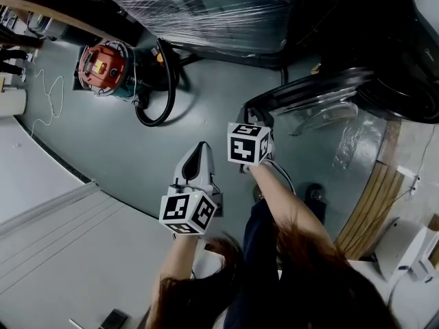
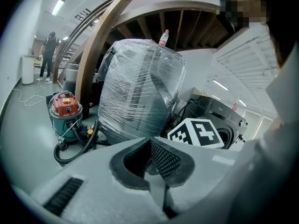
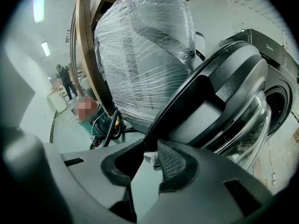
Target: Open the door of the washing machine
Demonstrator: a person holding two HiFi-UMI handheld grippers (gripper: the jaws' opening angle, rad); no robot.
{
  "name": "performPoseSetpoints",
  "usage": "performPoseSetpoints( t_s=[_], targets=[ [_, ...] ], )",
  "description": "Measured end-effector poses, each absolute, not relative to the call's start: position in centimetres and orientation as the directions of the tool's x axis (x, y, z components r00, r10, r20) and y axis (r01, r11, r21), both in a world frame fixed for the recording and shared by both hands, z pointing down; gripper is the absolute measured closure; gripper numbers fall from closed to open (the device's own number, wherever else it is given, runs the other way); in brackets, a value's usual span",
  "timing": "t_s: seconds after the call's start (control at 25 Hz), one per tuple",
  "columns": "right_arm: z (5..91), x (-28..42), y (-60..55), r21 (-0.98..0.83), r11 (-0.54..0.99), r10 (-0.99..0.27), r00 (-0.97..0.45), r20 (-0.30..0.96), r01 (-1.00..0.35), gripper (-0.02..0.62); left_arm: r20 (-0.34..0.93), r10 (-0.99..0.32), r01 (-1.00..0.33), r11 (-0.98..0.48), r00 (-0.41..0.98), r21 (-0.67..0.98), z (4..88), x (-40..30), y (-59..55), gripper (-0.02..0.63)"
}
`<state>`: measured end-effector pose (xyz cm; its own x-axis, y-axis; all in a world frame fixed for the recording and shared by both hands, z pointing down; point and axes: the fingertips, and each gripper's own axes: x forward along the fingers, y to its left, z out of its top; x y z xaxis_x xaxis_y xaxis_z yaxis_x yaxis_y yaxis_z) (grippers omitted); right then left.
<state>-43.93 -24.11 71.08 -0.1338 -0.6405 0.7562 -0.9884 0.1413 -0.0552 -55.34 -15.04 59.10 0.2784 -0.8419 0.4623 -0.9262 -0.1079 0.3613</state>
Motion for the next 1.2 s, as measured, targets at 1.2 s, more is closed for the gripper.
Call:
performPoseSetpoints(
  t_s=[1.2],
  targets=[
    [68.8,-42.7,-25.5,-0.011,0.169,-0.709,-0.129,0.693,-0.986,0.529,0.453,-0.846,-0.929,-0.123,0.283,0.350,58.4,-55.9,-14.7,0.592]
  ],
)
